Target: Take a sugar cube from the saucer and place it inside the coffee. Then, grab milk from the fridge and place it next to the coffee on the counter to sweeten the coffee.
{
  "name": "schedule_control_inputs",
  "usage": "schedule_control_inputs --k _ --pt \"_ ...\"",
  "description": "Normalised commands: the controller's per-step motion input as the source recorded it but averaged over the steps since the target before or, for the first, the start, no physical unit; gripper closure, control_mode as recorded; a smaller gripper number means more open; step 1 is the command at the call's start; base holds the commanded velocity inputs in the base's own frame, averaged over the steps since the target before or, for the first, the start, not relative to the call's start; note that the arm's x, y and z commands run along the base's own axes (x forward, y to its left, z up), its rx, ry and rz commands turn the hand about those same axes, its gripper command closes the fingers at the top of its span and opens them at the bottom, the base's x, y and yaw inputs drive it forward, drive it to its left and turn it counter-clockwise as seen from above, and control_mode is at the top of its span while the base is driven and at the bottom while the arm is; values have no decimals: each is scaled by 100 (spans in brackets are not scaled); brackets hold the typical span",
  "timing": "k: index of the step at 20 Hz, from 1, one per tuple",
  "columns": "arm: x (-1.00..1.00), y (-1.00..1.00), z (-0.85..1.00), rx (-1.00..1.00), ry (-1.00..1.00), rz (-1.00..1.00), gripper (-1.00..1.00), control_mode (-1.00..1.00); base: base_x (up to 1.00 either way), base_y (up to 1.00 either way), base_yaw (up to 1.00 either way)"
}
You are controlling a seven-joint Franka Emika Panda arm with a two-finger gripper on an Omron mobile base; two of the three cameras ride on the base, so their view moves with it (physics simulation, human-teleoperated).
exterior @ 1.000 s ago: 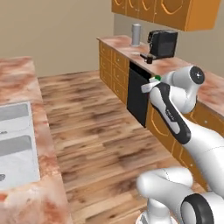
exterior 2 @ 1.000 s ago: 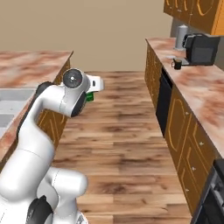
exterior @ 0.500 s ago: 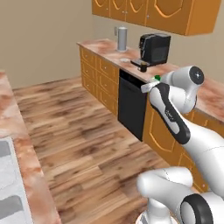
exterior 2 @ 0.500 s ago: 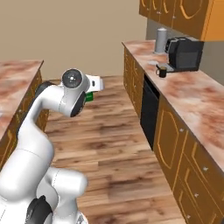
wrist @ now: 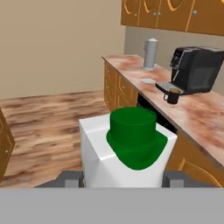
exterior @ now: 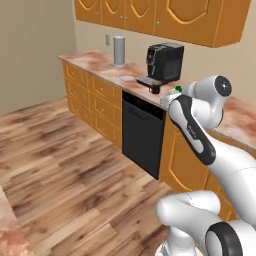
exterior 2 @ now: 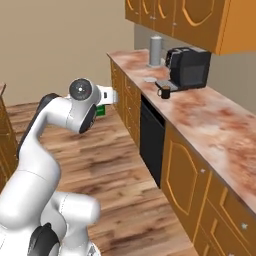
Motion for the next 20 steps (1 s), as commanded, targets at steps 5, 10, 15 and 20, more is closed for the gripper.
schedule_control_inputs --k 5,10,15,20 --pt "0 0 0 0 0 0 100 100 100 0 -36" --pt "0 0 0 0 0 0 100 100 100 1 -36" --pt "0 0 0 0 0 0 100 100 100 5 -39" --pt "0 0 0 0 0 0 100 100 75 26 -50"
